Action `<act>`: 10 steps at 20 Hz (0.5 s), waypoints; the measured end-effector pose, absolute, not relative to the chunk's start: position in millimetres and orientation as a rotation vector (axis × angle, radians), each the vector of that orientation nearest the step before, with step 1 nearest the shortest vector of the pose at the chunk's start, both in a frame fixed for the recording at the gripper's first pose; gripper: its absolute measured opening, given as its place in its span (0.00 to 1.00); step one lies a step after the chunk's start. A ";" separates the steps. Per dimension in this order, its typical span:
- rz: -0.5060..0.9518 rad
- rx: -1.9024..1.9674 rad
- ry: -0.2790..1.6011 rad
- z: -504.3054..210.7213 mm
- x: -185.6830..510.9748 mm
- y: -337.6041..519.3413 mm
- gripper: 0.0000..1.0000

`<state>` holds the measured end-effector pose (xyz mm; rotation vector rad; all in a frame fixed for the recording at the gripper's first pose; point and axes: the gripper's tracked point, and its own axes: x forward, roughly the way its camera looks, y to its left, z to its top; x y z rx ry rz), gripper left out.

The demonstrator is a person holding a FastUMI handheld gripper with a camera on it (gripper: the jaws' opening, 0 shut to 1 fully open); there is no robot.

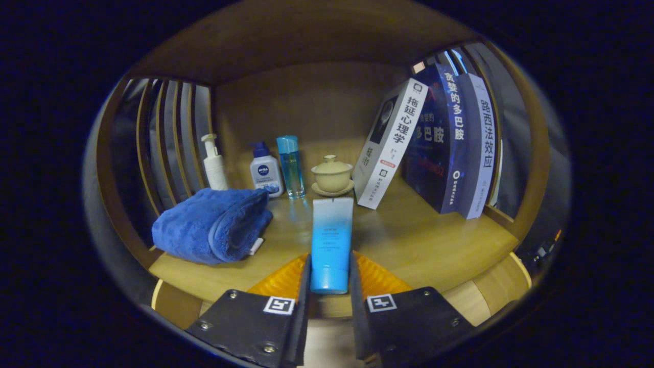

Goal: Pull open the drawer, take out the items inside it, and place them on the countertop above the cabinet.

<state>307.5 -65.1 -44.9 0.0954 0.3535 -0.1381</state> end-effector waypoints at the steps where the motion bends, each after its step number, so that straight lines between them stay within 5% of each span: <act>1: -0.143 0.089 0.345 -44.0 308.8 -66.1 0.37; 6: -0.191 0.035 0.335 -41.1 305.1 -74.3 0.41; 10: -0.205 -0.018 0.327 -32.4 286.7 -78.0 0.71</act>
